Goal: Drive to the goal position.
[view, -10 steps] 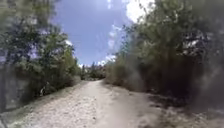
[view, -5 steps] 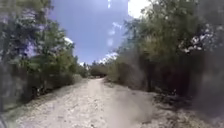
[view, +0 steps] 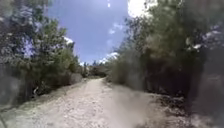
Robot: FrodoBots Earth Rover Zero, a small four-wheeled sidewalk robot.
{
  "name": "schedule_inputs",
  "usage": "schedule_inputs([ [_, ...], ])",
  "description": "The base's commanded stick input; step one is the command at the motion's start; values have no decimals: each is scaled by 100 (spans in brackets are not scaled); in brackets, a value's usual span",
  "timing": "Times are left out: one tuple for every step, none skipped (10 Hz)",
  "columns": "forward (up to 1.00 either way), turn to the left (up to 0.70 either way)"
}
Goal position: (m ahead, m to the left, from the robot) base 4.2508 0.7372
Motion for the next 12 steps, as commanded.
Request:
schedule_inputs([
  [45, 0],
  [45, 5],
  [45, 18],
  [45, 27],
  [45, 27],
  [45, 27],
  [45, 9],
  [45, 0],
  [45, 0],
  [45, 0],
  [45, 0],
  [45, 0],
])
